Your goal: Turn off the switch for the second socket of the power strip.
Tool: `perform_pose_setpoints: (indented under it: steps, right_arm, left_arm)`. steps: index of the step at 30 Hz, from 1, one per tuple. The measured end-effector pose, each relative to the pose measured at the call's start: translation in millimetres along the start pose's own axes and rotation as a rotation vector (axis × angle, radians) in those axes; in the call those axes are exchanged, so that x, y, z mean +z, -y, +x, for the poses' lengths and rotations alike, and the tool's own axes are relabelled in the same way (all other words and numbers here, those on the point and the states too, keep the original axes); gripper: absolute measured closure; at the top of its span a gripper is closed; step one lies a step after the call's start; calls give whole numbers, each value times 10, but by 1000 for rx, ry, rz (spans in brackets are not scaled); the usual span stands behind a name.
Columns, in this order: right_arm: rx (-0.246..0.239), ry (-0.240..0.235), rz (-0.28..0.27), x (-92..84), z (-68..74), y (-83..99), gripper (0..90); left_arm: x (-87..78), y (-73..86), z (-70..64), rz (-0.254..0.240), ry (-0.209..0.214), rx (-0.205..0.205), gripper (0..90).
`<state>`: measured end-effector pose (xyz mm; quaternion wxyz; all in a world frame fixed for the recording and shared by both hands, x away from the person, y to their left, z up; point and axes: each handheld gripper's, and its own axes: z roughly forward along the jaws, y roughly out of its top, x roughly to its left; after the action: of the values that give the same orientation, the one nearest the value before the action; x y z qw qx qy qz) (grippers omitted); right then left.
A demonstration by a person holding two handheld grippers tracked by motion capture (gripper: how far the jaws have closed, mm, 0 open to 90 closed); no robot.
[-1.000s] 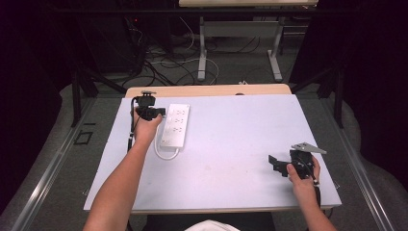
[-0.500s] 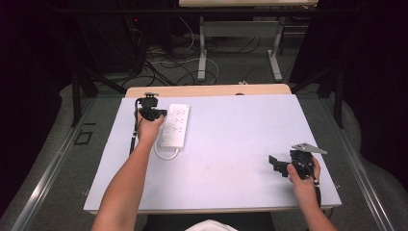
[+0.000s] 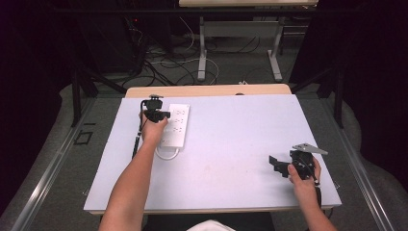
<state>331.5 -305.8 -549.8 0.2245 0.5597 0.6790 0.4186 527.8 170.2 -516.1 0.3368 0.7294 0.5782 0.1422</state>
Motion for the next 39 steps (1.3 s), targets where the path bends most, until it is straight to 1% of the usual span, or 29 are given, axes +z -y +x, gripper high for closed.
perform_pose_setpoints:
  steps: [1,4,7,10,12,14,15,16,18,20,22,24,28,29,32,35,37,38,39]
  right_arm:
    - [8,-5,4,-19,5,0,74]
    - [6,-2,0,-22,-2,2,74]
    - [18,-3,1,-16,2,9,74]
    - [23,-9,3,-22,3,10,74]
    - [23,-10,2,-22,4,10,74]
    - [25,-9,2,-21,4,11,74]
    - [25,-9,4,-19,2,13,74]
    - [28,-10,7,-17,1,16,74]
    - [22,-11,6,-15,-5,17,74]
    - [23,-12,6,-14,-7,17,74]
    - [23,-12,4,-15,-8,15,74]
    - [25,-12,5,-17,-9,15,74]
    - [25,-12,7,-15,-1,13,75]
    - [25,-12,7,-15,-1,13,75]
    - [24,-14,5,-18,3,11,75]
    - [24,-13,6,-15,6,11,75]
    - [26,-14,7,-14,6,11,74]
    - [26,-14,7,-14,6,11,74]
    - [25,-13,7,-15,6,11,75]
  left_arm:
    - [5,1,4,7,-2,1,899]
    - [26,9,12,4,-4,-6,899]
    - [50,14,17,2,-6,-3,899]
    - [80,18,21,12,-6,0,899]
    - [104,22,16,6,-12,-5,899]
    - [120,24,11,1,-8,0,899]
    - [120,21,10,7,-4,3,899]
    - [130,25,4,-1,-10,3,899]
    - [140,28,5,2,-13,3,899]
    - [152,36,8,5,-29,4,899]
    - [156,41,14,-2,-26,0,899]
    - [158,45,12,-5,-21,13,898]
    - [164,54,-18,-14,-41,27,898]
    - [158,59,-14,-10,-36,29,898]
    - [165,70,-5,-26,-30,23,899]
    - [162,69,4,-23,-25,22,899]
    - [167,77,-2,-32,-27,21,900]
    - [167,83,3,-33,-29,32,900]
    - [171,91,-3,-36,-31,26,900]
